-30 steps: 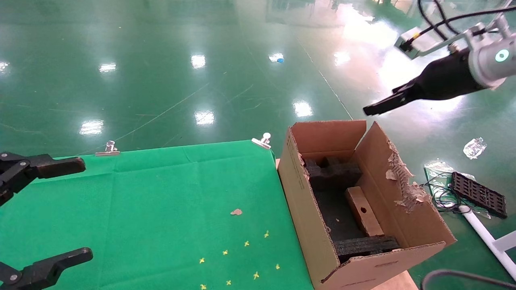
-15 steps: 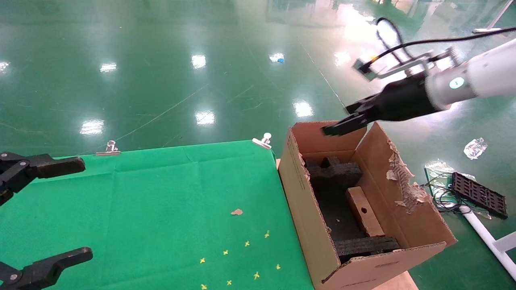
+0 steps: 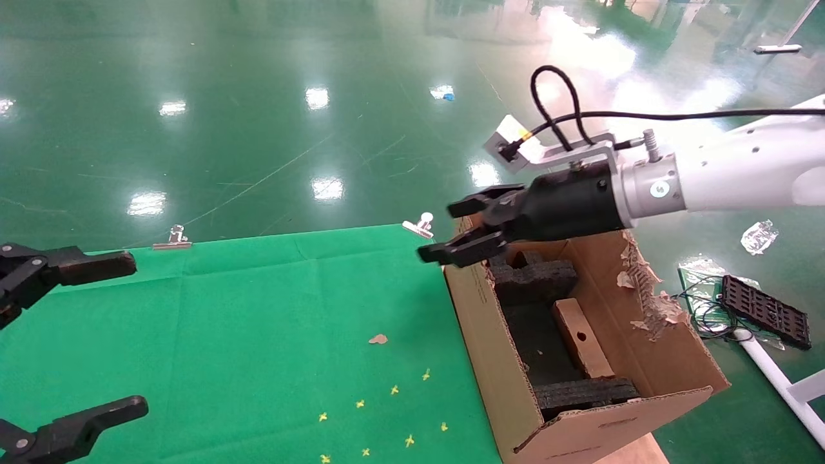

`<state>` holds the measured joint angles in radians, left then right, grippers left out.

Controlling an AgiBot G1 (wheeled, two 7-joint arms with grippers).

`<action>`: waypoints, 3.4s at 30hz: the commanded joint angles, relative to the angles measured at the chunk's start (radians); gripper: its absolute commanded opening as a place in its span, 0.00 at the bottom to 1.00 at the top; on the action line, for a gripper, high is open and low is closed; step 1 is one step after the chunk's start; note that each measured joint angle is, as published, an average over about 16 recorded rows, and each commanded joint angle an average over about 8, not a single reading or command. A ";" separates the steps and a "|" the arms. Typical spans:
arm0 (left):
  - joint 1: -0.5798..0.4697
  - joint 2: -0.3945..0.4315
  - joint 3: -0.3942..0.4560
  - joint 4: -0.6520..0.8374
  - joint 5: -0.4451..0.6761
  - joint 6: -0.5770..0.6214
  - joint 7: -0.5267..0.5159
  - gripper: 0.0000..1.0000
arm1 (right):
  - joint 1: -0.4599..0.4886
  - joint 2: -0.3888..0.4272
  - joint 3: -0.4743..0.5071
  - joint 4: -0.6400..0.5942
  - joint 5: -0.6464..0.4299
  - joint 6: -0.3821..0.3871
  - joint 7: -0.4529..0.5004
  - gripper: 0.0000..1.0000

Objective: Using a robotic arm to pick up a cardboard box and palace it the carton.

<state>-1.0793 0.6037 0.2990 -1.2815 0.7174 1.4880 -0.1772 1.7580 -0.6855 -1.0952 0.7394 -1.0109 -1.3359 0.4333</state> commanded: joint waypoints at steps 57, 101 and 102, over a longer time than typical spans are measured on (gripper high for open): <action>0.000 -0.001 0.002 0.000 -0.002 -0.001 0.001 1.00 | -0.696 0.076 0.831 0.554 0.287 -0.163 -0.248 1.00; 0.000 -0.001 0.002 0.000 -0.001 -0.001 0.001 1.00 | -0.684 0.074 0.815 0.544 0.280 -0.159 -0.246 1.00; 0.000 -0.001 0.002 0.000 -0.001 -0.001 0.001 1.00 | -0.684 0.074 0.815 0.544 0.280 -0.159 -0.246 1.00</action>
<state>-1.0795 0.6028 0.3008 -1.2812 0.7159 1.4869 -0.1763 1.0741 -0.6111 -0.2797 1.2838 -0.7307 -1.4953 0.1878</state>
